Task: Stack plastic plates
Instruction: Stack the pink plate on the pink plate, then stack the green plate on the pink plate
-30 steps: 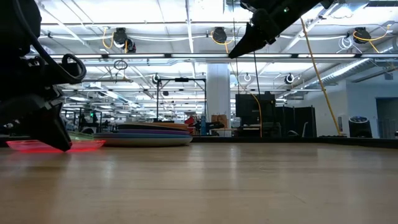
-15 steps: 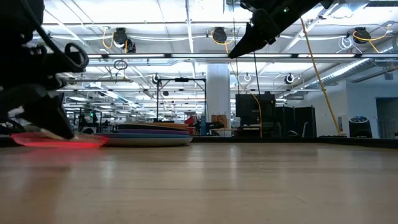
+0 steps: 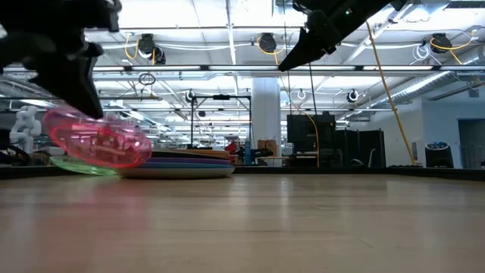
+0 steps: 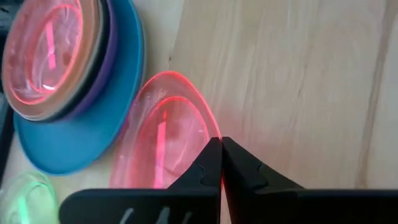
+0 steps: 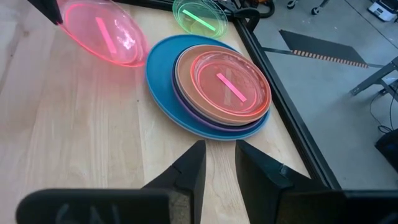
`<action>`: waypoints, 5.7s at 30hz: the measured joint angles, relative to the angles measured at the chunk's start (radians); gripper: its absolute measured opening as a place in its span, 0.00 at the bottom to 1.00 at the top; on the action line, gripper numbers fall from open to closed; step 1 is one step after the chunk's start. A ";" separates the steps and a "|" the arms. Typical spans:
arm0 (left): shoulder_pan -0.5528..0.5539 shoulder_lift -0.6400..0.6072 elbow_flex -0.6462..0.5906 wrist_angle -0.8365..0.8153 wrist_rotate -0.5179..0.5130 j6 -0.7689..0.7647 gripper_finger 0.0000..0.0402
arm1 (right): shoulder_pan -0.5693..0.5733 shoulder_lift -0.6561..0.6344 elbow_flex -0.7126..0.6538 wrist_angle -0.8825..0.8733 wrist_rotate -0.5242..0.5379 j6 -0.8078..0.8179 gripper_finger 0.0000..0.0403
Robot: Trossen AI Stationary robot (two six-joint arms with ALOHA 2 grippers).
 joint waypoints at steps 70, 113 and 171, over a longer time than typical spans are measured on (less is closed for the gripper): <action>1.594 0.025 0.138 0.151 0.359 0.811 0.20 | 0.000 0.000 0.000 -0.009 0.000 -0.009 0.20; 1.316 0.194 0.057 -0.195 0.342 0.630 0.20 | 0.000 0.000 0.000 -0.039 -0.001 -0.007 0.20; 1.221 0.193 -0.048 -0.062 0.142 0.545 0.37 | 0.000 0.013 0.000 -0.034 -0.003 -0.008 0.20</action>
